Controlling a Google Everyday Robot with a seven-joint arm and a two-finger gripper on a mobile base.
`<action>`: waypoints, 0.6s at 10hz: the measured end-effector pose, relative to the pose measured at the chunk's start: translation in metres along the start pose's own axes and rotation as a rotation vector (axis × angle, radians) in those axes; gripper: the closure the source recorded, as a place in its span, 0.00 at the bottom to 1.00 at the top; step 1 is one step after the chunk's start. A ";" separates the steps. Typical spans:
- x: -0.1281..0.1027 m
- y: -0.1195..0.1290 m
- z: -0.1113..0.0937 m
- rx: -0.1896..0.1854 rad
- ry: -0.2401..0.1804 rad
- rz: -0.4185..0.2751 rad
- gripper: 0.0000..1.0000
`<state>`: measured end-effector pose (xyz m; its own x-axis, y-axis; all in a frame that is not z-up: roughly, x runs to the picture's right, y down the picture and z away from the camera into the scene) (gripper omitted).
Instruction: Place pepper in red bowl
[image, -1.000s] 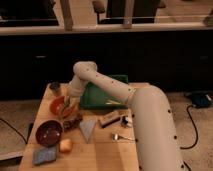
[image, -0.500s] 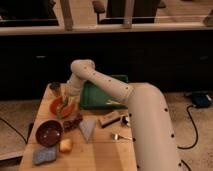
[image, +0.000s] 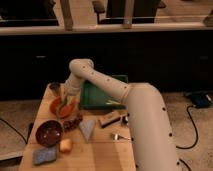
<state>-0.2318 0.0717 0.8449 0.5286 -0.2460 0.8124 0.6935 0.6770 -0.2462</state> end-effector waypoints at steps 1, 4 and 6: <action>0.000 0.000 0.000 0.000 -0.001 0.000 0.20; 0.002 0.000 0.000 0.000 -0.006 -0.001 0.20; 0.003 0.000 0.001 0.000 -0.010 -0.002 0.20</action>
<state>-0.2304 0.0718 0.8475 0.5224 -0.2404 0.8181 0.6944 0.6767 -0.2446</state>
